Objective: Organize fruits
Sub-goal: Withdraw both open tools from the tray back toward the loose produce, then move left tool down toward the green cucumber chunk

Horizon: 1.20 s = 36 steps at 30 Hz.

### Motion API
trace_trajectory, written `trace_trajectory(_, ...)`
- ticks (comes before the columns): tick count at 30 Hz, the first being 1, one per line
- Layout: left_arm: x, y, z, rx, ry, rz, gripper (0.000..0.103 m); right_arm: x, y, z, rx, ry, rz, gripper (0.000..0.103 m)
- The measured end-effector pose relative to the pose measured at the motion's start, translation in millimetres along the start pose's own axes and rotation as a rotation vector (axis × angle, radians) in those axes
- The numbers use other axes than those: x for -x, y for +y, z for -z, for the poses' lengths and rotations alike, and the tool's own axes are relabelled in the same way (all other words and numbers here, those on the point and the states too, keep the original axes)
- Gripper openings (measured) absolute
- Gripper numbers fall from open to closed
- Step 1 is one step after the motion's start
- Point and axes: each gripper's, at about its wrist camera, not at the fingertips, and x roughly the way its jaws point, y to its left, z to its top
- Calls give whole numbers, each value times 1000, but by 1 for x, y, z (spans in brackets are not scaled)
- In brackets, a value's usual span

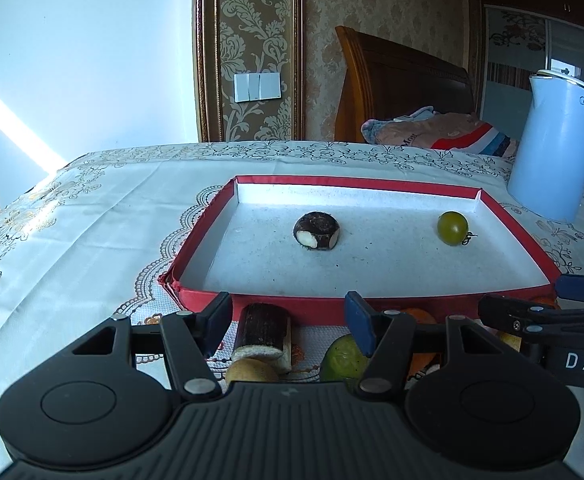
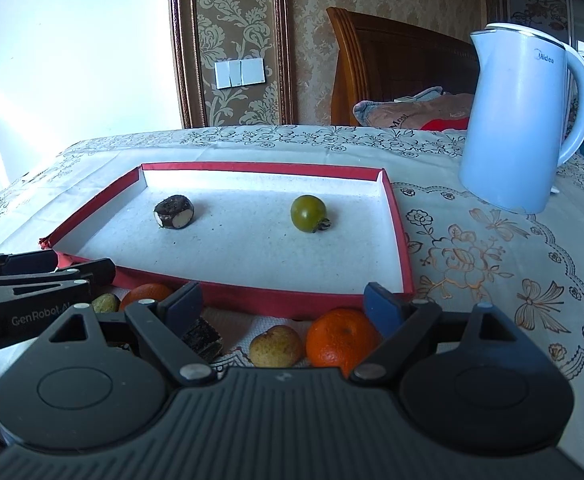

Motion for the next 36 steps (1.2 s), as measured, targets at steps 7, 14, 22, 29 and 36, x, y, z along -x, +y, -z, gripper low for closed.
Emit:
trace_trajectory(7,5,-1,8,-11,10,3,61,13,4,13,4,1,-13,87)
trace_trajectory(14,12,1,13,-11,6,13,61,27,1,24,-8,-10,-13,87)
trace_trajectory(22,19,9,19,2,5,42,61,46,-11,37,-30,-16,-9,88)
trace_trajectory(29,27,14,27,-12,8,66,61,58,-17,46,-34,-23,-6,87)
trace_trajectory(36,33,9,35,-65,0,62,69,63,-22,52,-46,-24,-10,89)
